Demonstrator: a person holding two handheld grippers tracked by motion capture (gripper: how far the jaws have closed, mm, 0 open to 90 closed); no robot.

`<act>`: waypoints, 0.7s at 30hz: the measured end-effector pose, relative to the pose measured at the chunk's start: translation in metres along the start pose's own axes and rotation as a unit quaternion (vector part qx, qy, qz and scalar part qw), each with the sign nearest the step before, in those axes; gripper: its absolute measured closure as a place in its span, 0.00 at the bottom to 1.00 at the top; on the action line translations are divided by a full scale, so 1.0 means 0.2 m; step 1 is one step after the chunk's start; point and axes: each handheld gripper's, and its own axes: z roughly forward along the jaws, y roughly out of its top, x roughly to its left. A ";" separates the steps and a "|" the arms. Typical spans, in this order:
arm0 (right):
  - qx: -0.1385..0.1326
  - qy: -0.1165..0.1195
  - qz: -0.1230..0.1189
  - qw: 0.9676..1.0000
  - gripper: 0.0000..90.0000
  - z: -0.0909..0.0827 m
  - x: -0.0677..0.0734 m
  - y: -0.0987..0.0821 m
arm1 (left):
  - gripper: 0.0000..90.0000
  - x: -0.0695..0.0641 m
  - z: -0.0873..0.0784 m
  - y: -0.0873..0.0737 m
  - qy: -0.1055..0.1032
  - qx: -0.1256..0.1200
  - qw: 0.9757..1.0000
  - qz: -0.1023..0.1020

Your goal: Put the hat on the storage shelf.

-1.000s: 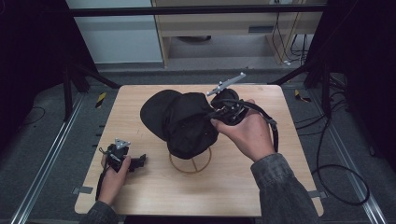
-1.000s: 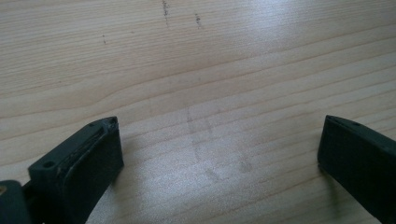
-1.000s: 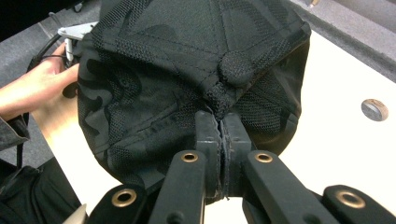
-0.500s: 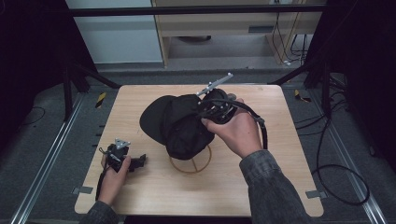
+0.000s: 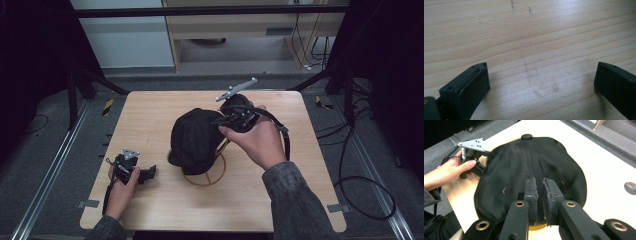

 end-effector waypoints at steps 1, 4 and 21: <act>-0.001 0.000 0.000 1.000 0.91 -0.01 0.00 0.00 | 0.00 0.00 0.00 0.00 0.000 0.000 1.000 0.000; -0.004 -0.001 0.000 1.000 0.92 -0.03 -0.01 -0.02 | 0.00 0.00 0.00 0.00 0.000 0.000 1.000 0.000; -0.013 -0.013 0.010 1.000 0.92 -0.12 -0.09 -0.12 | 0.00 0.00 0.00 0.00 0.000 0.000 1.000 0.000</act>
